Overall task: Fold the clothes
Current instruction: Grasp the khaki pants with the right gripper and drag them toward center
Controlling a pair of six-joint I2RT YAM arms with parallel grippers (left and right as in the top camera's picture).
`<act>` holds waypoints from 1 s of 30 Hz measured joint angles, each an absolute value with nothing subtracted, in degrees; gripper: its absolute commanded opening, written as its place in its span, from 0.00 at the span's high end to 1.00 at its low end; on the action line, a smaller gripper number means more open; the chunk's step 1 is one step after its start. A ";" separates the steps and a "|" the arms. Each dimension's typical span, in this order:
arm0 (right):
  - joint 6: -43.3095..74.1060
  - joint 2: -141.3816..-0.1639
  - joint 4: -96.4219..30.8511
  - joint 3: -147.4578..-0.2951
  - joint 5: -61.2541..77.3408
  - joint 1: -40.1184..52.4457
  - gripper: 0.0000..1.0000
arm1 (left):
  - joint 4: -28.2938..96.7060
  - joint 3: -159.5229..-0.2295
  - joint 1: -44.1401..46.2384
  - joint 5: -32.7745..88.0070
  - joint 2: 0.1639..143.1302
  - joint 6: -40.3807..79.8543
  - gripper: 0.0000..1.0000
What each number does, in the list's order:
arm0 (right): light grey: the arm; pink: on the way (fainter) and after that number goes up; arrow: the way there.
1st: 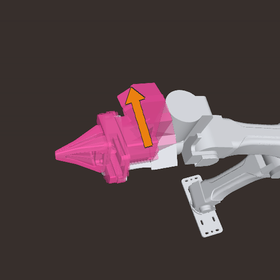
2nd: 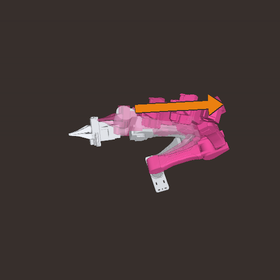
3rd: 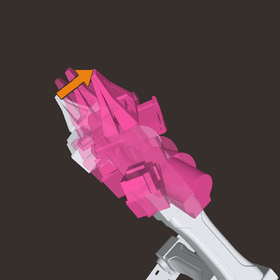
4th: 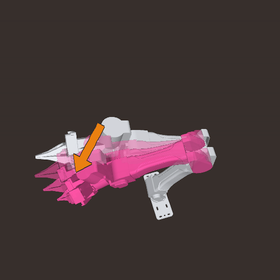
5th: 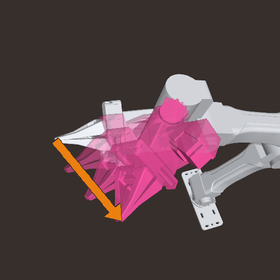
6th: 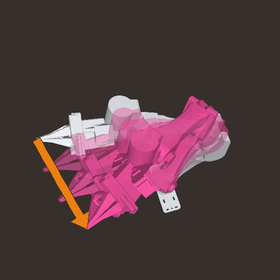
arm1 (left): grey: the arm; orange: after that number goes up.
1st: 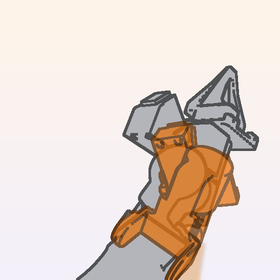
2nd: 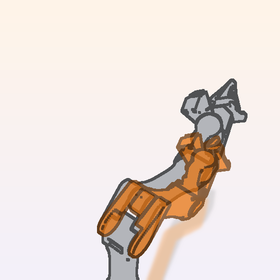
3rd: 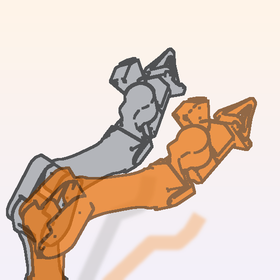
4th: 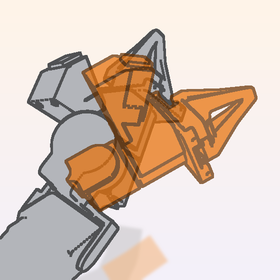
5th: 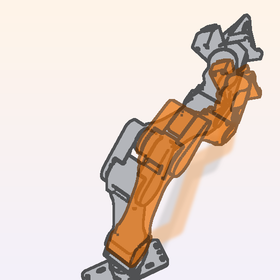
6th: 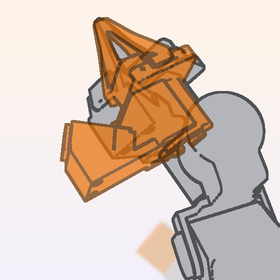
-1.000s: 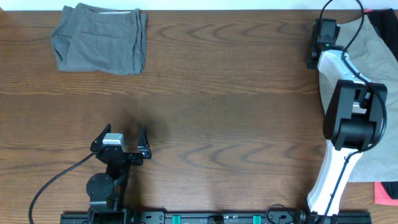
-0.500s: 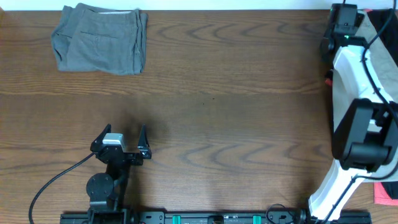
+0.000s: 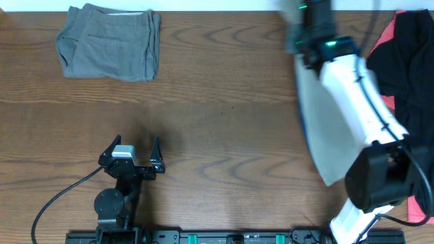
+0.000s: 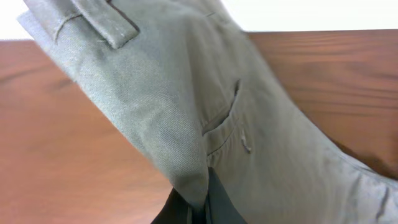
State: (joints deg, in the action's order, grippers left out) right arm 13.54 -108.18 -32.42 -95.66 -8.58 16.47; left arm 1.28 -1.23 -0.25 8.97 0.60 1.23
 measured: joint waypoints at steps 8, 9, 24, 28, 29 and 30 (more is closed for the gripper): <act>13.10 -109.47 -35.94 -95.59 -0.36 34.02 0.99 | 1.28 -1.23 -0.25 8.97 0.60 1.23 0.02; 12.71 -109.84 -37.34 -95.59 0.08 36.32 0.99 | 1.28 -1.23 -0.25 8.97 0.60 1.23 0.02; 11.92 -110.37 -44.03 -95.37 0.78 44.80 0.99 | 1.28 -1.23 -0.25 8.97 0.60 1.23 0.02; 11.94 -110.37 -45.52 -95.37 1.19 44.80 0.99 | 1.28 -1.23 -0.25 8.97 0.60 1.23 0.02; 11.94 -110.37 -46.06 -95.37 1.41 44.80 0.99 | 1.28 -1.23 -0.25 8.97 0.60 1.23 0.02; 11.94 -110.37 -46.72 -95.37 1.58 44.80 0.99 | 1.28 -1.23 -0.25 8.97 0.60 1.23 0.02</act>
State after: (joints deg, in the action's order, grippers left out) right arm 11.94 -110.37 -46.72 -95.37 1.58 44.80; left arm 1.28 -1.23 -0.25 8.97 0.60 1.23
